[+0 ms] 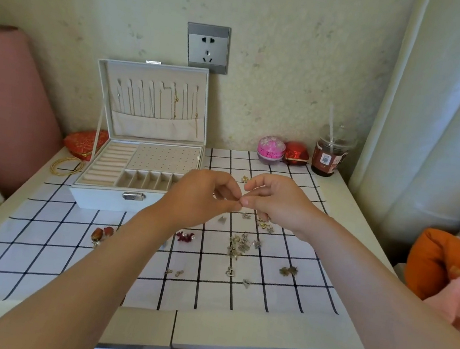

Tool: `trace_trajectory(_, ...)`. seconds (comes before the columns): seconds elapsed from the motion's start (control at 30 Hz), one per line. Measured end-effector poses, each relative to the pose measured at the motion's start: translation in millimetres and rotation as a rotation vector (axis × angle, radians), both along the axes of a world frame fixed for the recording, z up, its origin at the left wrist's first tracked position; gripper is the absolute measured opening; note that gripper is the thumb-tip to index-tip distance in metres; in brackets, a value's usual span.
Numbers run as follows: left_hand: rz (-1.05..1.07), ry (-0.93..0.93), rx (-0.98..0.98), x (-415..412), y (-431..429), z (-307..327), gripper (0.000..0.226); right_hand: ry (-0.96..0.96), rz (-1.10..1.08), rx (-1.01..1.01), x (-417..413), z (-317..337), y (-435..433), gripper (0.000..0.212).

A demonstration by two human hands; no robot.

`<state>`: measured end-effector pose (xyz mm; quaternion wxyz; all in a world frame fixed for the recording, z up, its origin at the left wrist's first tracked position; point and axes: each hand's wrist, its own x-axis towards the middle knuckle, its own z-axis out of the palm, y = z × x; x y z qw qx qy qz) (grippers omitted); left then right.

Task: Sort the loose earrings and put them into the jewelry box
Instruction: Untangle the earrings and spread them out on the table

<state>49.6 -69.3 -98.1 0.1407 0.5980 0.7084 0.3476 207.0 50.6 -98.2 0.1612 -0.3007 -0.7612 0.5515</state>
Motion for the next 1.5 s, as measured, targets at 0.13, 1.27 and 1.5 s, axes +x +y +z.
trace_trajectory(0.13, 0.067, 0.000, 0.052, -10.9, -3.5, 0.0, 0.011, 0.027, -0.029, 0.063, -11.8, -2.1, -5.1, 0.016)
trace_trajectory(1.27, 0.137, 0.154, -0.337, -75.9, -164.4, -9.1, 0.008, -0.351, 0.457, 0.617, -76.4, 1.9, -139.6, 0.011)
trace_trajectory(1.5, 0.216, 0.187, -0.392, -93.0, -199.6, -7.2, 0.009, -0.349, 0.511, 0.699, -99.5, -8.9, -174.6, 0.014)
